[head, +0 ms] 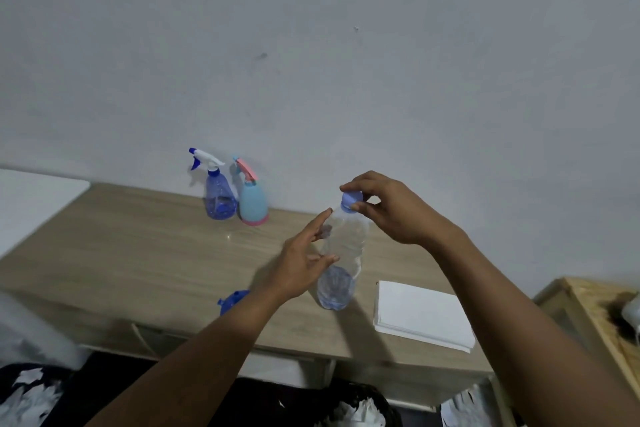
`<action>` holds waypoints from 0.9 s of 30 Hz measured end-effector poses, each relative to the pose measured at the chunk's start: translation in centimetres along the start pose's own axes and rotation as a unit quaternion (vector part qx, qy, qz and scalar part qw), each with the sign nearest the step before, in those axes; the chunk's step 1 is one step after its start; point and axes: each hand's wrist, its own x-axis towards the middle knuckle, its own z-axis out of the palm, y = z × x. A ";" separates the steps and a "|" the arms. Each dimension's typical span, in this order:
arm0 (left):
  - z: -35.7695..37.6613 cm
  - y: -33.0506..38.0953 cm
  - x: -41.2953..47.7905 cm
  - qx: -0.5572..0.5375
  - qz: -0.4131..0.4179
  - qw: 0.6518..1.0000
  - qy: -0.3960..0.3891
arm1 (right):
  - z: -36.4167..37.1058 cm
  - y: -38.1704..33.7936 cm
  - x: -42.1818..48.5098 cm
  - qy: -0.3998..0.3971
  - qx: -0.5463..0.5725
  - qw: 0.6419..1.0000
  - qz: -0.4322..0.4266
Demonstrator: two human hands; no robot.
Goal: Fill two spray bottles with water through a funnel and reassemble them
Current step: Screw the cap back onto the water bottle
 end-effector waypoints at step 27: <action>0.2 -0.3 0.6 0.056 0.039 0.997 -0.028 | 0.1 0.9 -0.4 0.019 0.095 0.995 0.031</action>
